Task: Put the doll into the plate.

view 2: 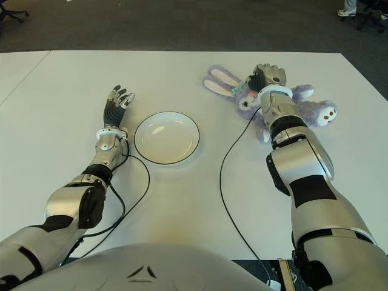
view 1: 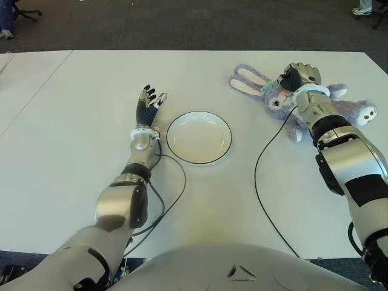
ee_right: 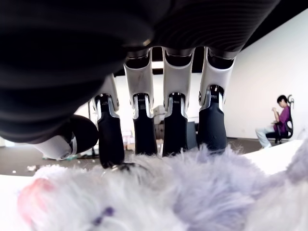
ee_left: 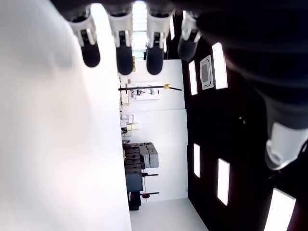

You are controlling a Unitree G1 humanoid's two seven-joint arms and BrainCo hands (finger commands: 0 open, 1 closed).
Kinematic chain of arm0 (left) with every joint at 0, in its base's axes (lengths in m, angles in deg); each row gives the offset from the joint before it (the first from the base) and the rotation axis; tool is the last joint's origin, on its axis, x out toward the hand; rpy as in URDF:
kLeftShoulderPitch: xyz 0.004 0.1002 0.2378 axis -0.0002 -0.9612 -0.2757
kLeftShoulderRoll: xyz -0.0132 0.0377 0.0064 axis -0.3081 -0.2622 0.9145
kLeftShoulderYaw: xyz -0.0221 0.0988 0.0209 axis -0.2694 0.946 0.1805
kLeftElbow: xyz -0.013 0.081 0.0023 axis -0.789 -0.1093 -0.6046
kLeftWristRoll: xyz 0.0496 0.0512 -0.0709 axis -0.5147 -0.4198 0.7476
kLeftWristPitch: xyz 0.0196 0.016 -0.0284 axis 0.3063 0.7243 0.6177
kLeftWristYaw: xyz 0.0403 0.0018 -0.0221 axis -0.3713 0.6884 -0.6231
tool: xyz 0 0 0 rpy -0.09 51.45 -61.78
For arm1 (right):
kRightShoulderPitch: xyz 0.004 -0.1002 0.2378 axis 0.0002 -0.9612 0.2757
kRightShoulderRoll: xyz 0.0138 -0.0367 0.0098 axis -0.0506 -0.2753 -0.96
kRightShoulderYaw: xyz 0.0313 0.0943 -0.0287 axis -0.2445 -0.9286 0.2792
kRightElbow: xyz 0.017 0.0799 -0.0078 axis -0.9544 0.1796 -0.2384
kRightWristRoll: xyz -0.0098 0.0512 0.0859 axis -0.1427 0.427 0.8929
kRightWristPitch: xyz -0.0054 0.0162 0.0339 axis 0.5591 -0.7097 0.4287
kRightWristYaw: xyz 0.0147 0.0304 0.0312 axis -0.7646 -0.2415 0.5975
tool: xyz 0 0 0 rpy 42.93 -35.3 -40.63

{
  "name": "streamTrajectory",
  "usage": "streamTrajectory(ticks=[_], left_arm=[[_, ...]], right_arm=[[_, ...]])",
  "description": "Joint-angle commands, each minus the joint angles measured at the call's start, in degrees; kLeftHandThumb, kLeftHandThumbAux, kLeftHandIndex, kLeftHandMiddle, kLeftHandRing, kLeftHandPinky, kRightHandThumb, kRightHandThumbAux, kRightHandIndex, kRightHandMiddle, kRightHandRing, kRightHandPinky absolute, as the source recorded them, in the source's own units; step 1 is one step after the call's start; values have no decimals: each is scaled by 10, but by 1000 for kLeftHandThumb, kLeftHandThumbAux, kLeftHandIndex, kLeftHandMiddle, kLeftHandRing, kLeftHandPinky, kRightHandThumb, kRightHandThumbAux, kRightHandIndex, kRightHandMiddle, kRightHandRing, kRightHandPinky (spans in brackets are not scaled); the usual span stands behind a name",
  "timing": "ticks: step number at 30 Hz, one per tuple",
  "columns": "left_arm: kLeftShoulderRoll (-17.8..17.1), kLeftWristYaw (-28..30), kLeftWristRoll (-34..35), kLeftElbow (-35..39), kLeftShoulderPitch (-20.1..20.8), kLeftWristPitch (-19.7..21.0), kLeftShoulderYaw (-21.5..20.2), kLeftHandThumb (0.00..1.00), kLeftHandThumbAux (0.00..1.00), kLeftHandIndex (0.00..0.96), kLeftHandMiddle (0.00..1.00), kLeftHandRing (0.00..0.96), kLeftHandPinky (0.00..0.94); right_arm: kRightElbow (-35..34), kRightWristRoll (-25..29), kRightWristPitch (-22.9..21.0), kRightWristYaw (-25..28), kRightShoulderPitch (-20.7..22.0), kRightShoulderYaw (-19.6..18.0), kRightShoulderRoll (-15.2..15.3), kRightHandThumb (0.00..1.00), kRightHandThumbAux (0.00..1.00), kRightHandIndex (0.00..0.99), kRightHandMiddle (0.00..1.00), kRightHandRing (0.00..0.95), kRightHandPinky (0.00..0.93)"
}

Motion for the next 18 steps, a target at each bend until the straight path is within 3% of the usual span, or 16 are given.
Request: streamTrajectory(ticks=[1,2,3,5,11,18], left_arm=[[24,13,6,-82,-125,80,-10,0,507,101,154,137,126],[24,15,7,-82,-125,81,-10,0,507,101,154,138,126],[23,16,8,-82,-125,81,-11,0,510,98,156,138,123],[23,17,9,-82,-124,82,-12,0,514,96,157,138,122],[24,21,10,-81,-125,79,-14,0,498,95,154,136,113],[26,25,13,-81,-126,75,-16,0,489,97,153,136,116]], right_arm=[[6,21,10,4,-17,-16,-29,707,415,550,432,520,583],[5,22,12,3,-16,-16,-33,702,417,551,440,524,601],[4,23,14,2,-16,-17,-36,714,619,466,465,532,625],[1,23,15,-1,-12,-16,-46,716,679,441,512,554,665],[-4,25,34,3,-7,-18,-52,712,691,440,678,693,771],[-7,37,60,13,-6,-32,-54,709,693,441,747,755,801]])
